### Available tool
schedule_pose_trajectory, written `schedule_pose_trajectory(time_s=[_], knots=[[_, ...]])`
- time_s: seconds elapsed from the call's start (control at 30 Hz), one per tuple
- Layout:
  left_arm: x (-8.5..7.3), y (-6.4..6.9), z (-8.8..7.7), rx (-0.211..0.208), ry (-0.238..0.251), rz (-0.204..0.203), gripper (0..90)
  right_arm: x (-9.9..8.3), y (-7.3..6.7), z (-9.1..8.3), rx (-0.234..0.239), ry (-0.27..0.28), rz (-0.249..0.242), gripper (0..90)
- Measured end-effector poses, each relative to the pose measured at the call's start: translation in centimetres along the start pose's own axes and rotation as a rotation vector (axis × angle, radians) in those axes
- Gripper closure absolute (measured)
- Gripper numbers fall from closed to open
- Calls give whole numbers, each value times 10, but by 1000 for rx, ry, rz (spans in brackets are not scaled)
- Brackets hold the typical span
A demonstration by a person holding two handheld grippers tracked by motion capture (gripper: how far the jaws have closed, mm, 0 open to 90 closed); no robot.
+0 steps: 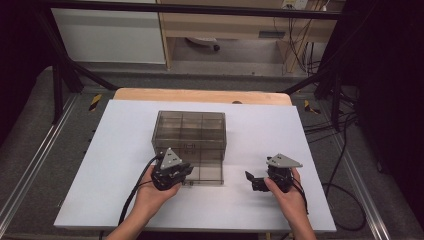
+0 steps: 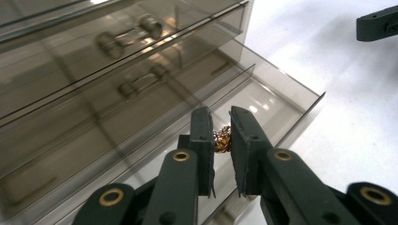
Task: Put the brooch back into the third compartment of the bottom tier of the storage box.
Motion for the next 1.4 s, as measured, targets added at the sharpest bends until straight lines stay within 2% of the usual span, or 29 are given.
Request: schedule_pose_trajectory(time_s=[0.33,0.57,1.07,1.4], knots=[[14,19,16,-33,7,21,800,0,0,0,-1,-3,-4,17],[18,29,25,-48,3,41,800,0,-1,0,-7,-4,-11,17],[22,37,35,-56,2,38,800,-1,0,-1,-8,-5,-3,17],[21,36,39,-45,-4,36,800,0,2,-2,-9,3,-4,17]])
Point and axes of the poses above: each handheld gripper's, and its own axes: z roughly forward along the jaws, x roughly out of its top, y roughly to its right, the point moved 8 cm from there along z, roughly forward along the jaws, and after that the axes turned 8 degrees about -y, right-handed, at the moved point
